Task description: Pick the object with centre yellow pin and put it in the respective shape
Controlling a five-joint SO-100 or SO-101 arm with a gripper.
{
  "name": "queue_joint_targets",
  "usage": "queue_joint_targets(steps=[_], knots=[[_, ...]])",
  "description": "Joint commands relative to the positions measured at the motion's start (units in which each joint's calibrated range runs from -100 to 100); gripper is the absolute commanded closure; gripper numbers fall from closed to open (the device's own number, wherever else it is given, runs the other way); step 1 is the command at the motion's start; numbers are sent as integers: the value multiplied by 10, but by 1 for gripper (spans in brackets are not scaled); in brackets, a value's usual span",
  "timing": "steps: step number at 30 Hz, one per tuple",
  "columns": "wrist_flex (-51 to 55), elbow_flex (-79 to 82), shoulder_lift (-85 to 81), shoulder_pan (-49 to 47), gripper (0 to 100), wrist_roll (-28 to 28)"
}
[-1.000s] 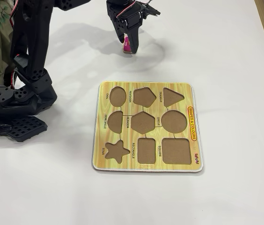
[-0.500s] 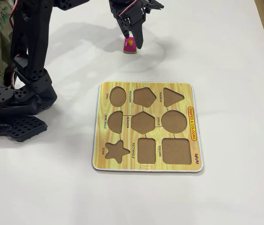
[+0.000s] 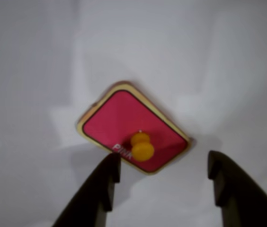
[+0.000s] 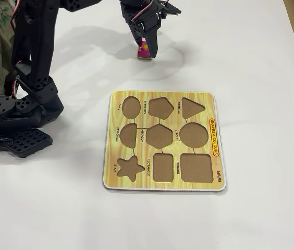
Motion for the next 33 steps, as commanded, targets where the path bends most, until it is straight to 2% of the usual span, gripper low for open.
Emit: queue_joint_targets(steps=[1,8,33], knots=[[-6,-4,-7,14,78,-1],[-57,-2,-7,15,78,5],[-46,22,-7,15,78,5]])
